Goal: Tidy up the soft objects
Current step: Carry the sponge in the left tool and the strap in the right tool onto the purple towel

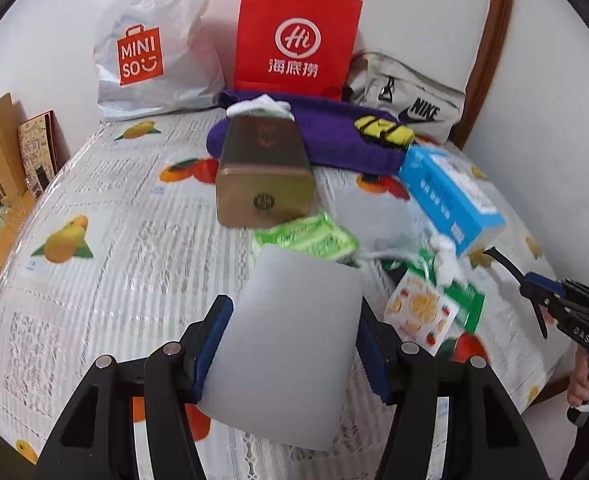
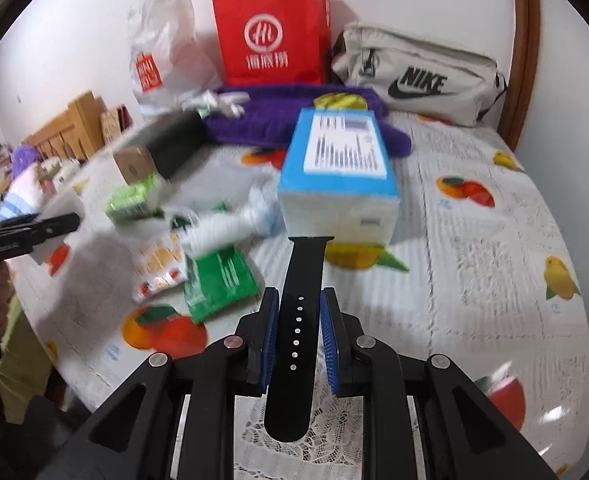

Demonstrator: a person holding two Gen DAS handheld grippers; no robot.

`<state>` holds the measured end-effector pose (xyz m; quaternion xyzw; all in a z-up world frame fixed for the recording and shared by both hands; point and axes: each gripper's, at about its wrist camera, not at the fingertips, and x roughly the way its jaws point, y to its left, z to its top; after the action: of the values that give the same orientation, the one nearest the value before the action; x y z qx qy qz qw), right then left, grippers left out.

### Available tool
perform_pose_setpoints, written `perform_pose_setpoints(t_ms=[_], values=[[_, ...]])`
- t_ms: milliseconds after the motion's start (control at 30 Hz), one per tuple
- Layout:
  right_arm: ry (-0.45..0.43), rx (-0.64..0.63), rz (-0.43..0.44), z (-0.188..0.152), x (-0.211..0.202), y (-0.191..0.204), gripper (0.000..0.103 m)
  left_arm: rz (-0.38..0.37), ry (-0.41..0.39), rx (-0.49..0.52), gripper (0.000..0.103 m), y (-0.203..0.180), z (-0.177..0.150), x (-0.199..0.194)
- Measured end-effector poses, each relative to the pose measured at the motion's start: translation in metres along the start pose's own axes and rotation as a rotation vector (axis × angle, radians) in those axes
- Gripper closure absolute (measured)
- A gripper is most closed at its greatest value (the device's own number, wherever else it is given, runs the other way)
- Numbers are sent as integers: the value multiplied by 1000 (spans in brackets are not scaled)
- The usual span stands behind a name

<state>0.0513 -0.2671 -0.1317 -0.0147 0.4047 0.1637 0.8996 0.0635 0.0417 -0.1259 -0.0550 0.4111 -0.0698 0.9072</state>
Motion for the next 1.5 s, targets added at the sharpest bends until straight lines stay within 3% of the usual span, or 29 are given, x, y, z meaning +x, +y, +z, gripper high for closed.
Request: perform_pose_setpoints(t_ms=[433, 933, 1067, 1500], values=[[-92, -21, 33, 58, -11, 0, 82, -30, -37, -67, 45, 1, 57, 0], [-113, -36, 55, 130, 14, -8, 82, -30, -53, -82, 45, -7, 114, 21], [-107, -44, 53, 144, 25, -10, 82, -2, -39, -84, 45, -9, 130, 31], [-116, -52, 41, 180, 50, -14, 82, -13, -30, -54, 45, -19, 171, 59]])
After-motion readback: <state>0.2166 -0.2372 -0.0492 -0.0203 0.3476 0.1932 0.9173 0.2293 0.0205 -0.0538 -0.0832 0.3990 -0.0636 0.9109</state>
